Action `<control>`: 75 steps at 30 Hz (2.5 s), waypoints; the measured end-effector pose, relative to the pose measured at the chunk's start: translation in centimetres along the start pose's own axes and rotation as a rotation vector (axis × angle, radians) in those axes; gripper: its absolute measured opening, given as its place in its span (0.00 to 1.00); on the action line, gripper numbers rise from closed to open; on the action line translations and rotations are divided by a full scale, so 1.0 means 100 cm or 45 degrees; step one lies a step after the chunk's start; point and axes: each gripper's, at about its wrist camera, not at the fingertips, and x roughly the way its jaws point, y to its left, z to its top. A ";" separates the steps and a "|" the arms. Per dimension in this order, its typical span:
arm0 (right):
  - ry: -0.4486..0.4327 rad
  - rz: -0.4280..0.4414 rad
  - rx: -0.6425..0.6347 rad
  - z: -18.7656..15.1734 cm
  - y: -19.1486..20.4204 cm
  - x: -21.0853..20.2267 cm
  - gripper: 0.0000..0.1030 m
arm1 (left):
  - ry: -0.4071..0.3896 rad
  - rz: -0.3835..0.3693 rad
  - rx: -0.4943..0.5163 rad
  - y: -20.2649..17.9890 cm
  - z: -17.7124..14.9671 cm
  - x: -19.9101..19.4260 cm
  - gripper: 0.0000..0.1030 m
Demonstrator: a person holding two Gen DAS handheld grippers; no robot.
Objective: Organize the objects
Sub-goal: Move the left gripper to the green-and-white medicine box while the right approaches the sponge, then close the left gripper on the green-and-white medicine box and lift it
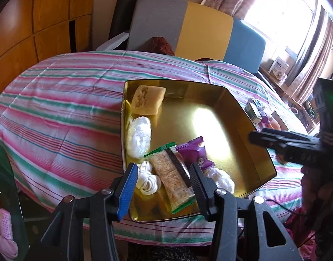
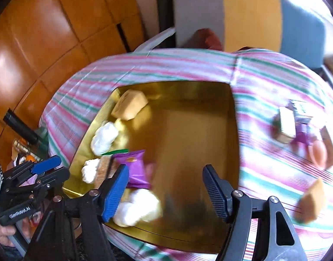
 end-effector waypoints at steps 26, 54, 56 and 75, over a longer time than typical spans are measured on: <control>-0.218 -0.502 0.715 -0.055 -0.285 -0.083 0.83 | 0.067 -0.027 0.284 -0.094 0.020 0.018 0.50; -0.286 -0.261 1.009 -0.073 -0.312 -0.094 0.90 | 0.343 -0.237 0.416 -0.265 0.106 0.151 0.51; -0.279 -0.243 1.011 -0.073 -0.313 -0.093 0.90 | 0.366 -0.231 0.388 -0.271 0.114 0.167 0.51; -0.251 -0.152 1.027 -0.071 -0.317 -0.087 0.91 | 0.494 -0.150 0.266 -0.295 0.142 0.279 0.33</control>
